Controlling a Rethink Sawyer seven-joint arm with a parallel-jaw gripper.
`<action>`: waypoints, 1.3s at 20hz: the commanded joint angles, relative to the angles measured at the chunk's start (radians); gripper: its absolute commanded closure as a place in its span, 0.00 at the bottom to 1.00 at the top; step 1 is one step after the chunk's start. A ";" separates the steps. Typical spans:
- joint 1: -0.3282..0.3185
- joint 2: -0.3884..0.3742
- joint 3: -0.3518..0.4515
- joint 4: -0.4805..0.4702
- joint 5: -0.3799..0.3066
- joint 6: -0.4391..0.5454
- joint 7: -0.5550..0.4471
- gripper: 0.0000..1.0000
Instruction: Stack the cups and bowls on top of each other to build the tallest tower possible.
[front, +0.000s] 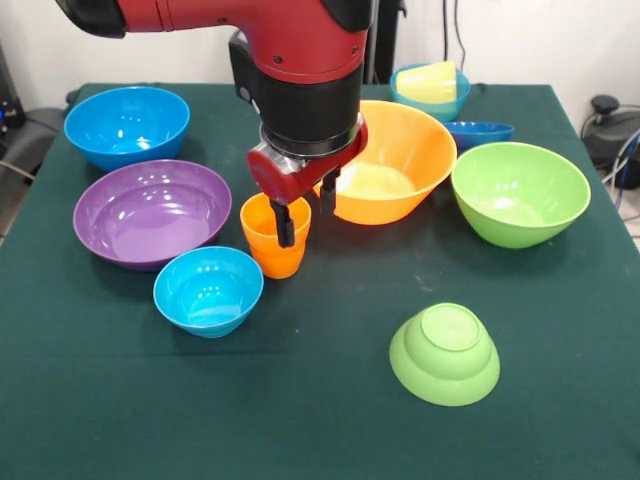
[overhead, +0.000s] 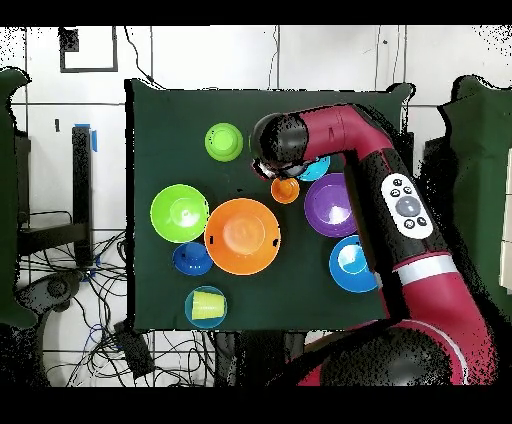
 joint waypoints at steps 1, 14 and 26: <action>0.013 -0.033 -0.065 0.047 0.084 -0.100 0.216 0.00; 0.084 0.034 -0.108 -0.151 0.152 0.043 0.098 0.00; 0.118 0.027 -0.122 -0.313 0.177 0.223 -0.012 0.00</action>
